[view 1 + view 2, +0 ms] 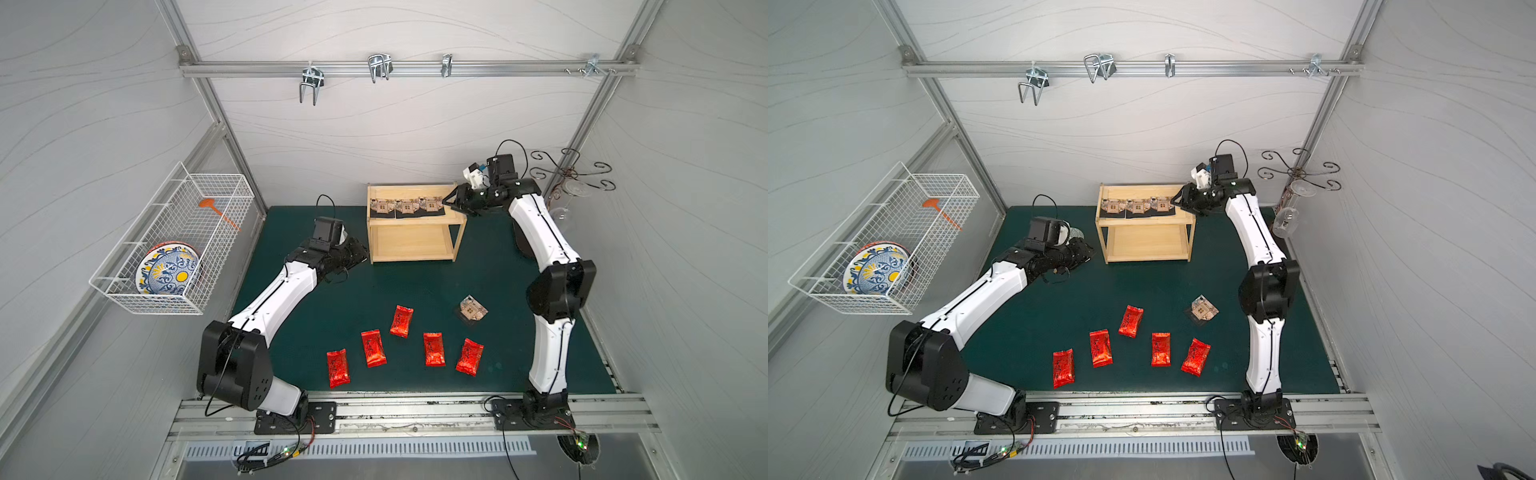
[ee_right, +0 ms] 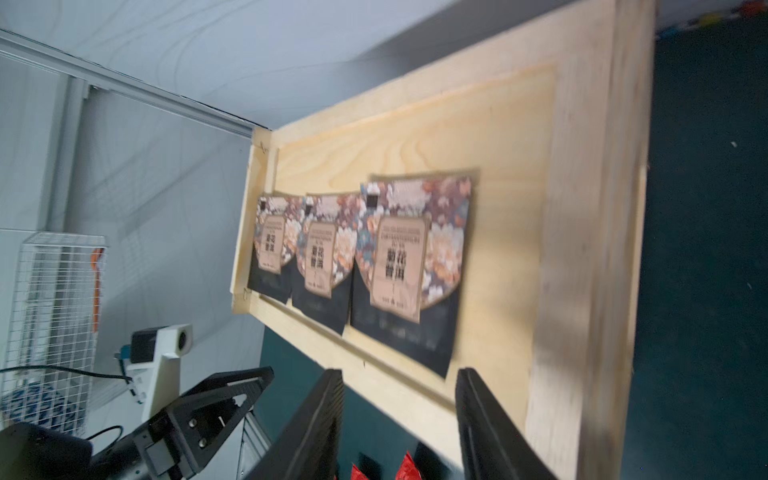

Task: Place the tea bags on the shelf by color
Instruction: Place the tea bag on the shelf, then adjust the tea bag at the center of the board.

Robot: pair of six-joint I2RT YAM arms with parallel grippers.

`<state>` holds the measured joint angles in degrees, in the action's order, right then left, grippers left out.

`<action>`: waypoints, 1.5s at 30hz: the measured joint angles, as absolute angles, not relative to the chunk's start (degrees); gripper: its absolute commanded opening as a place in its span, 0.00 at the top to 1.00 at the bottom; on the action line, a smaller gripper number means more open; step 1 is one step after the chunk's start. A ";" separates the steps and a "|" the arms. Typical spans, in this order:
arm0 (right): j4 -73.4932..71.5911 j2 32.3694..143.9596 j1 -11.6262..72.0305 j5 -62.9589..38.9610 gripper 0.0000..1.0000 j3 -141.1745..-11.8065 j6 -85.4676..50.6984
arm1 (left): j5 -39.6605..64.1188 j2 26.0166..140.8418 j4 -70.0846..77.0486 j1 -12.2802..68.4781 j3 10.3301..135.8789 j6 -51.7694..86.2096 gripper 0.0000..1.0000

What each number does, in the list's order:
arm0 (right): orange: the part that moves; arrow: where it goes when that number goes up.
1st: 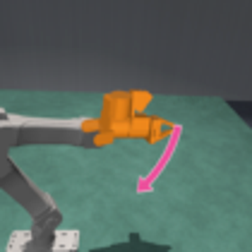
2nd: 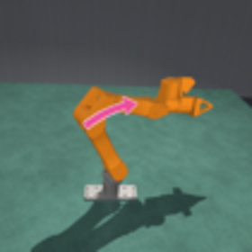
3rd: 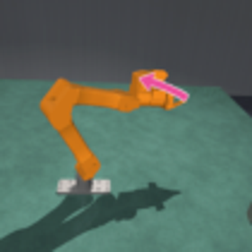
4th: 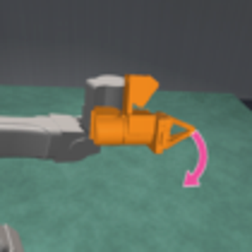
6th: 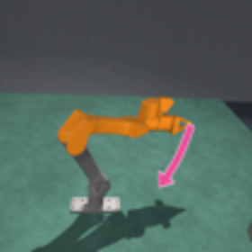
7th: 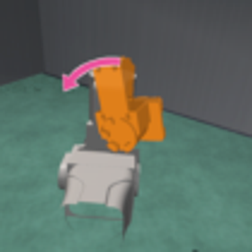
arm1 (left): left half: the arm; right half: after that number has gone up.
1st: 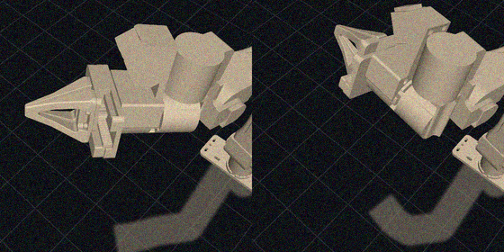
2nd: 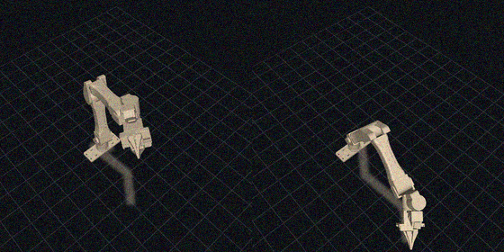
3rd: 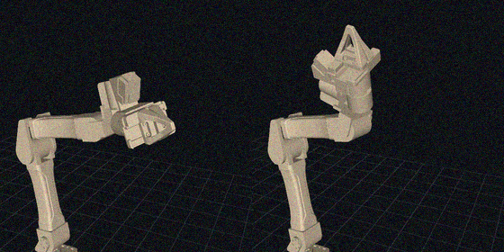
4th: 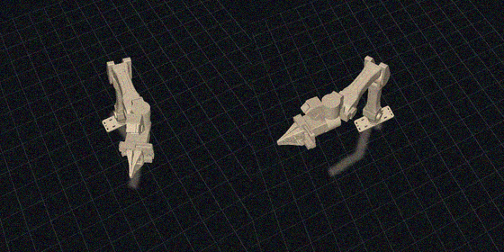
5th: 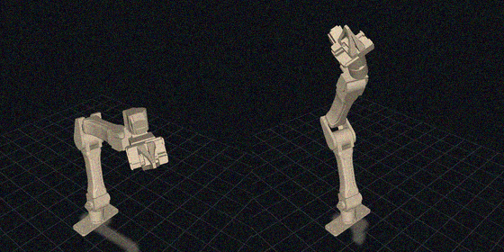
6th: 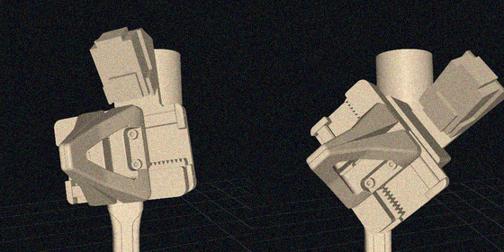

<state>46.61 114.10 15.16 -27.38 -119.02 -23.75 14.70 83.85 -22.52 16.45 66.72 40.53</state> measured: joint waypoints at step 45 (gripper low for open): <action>8.34 80.49 8.93 -18.59 0.47 -33.67 -33.19 | 18.55 91.05 -23.31 33.56 66.65 40.56 0.50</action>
